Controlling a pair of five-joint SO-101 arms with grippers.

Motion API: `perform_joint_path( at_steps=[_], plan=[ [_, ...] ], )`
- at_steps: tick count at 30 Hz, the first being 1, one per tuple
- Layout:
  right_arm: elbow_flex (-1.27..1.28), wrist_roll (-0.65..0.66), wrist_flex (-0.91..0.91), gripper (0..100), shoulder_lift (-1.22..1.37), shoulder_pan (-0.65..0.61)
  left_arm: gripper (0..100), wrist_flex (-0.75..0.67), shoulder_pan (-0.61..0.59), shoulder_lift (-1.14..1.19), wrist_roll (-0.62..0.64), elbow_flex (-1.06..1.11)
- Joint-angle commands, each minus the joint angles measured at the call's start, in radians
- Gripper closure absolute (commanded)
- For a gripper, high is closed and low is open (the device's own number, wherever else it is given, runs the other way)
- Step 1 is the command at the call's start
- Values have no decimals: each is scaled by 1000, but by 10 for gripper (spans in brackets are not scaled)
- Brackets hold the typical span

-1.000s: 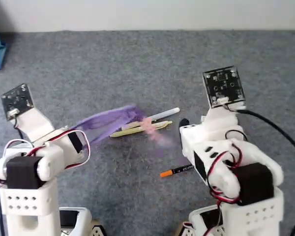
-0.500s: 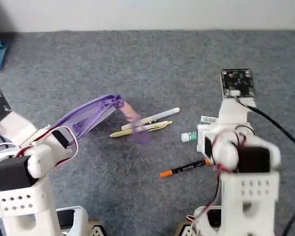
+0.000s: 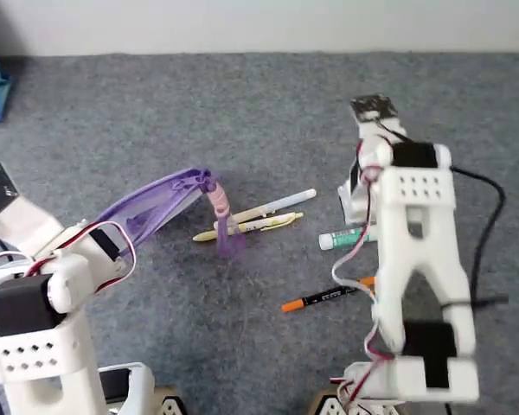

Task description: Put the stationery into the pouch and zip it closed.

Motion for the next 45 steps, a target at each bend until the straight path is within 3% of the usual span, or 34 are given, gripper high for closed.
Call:
perform_joint_path(
  at_steps=[1, 8, 18, 23, 26, 29, 40, 45],
  plan=[
    [-184, 144, -12, 738, 122, 13, 989, 21, -9, -15, 11, -45],
    [-351, 373, -12, 737, 371, 35, 989, 21, -11, -15, 11, -45],
    [-405, 465, -24, 738, 578, 50, 989, 21, -6, -15, 11, -45],
    [-405, 517, -163, 740, 671, 88, 989, 21, -8, -15, 11, -45],
    [-405, 554, -188, 823, 696, 101, 989, 21, -6, -15, 11, -45],
    [-405, 554, -193, 990, 673, 99, 989, 21, -6, -15, 11, -45],
    [-405, 537, 48, 991, 361, 97, 989, 20, -5, -15, 12, -45],
    [-404, 407, 193, 991, 191, 87, 989, 18, -8, -15, 12, -45]
  ],
)
